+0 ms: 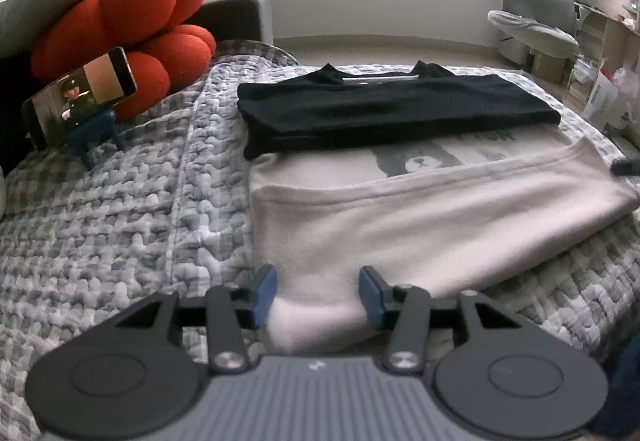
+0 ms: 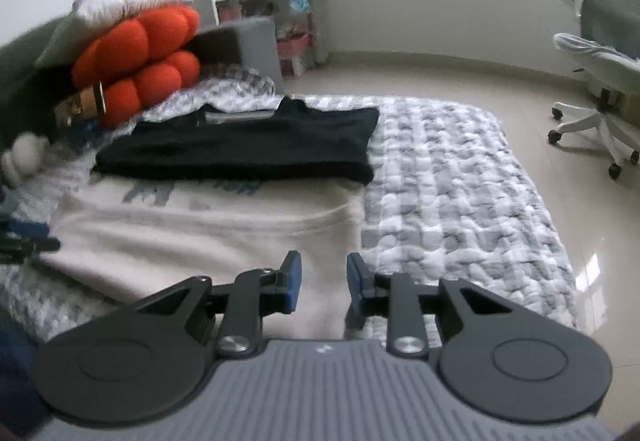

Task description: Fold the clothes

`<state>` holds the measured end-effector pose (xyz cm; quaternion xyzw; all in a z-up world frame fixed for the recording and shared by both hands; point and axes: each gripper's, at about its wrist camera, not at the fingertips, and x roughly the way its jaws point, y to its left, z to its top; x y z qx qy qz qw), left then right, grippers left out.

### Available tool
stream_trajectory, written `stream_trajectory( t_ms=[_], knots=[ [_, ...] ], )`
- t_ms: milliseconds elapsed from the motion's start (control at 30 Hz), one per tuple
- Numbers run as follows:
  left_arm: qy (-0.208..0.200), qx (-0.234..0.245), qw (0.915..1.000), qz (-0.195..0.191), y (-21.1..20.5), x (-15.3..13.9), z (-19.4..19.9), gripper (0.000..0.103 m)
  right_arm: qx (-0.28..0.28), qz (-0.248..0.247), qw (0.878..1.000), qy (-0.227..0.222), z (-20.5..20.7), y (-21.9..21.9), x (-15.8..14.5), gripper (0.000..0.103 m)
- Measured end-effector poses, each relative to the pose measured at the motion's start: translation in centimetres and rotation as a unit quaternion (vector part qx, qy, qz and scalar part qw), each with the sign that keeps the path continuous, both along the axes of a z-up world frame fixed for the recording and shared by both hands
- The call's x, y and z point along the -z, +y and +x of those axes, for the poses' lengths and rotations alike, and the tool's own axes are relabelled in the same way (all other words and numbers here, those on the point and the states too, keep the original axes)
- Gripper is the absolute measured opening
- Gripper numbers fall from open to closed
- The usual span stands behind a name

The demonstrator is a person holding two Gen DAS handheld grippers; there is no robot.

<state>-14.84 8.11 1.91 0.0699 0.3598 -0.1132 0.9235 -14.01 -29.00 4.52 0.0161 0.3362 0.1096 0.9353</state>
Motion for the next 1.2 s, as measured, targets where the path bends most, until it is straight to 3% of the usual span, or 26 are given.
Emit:
stream_trajectory(
  t_ms=[100,233,533,867,1200],
  knots=[
    [0.003,-0.005,1.0,0.001,0.3,-0.4,0.1,0.048,0.017,-0.008,1.0,0.024,0.5,-0.2,1.2,0.03],
    [-0.004,-0.009,0.9999,-0.004,0.5,-1.0,0.0,0.049,0.045,-0.008,0.999,0.012,0.5,-1.1,0.2,0.029],
    [-0.02,-0.006,0.9996,-0.017,0.0,-2.0,-0.2,0.049,-0.006,-0.011,0.999,-0.035,-0.8,0.7,-2.5,0.032],
    [0.002,0.001,1.0,0.002,-1.2,-0.1,0.2,0.05,-0.088,-0.031,0.995,0.024,-0.2,4.9,0.7,0.035],
    [-0.009,0.002,1.0,0.0,-1.3,-0.6,0.9,0.051,-0.061,-0.03,0.998,0.017,-0.4,4.0,0.8,0.037]
  ],
)
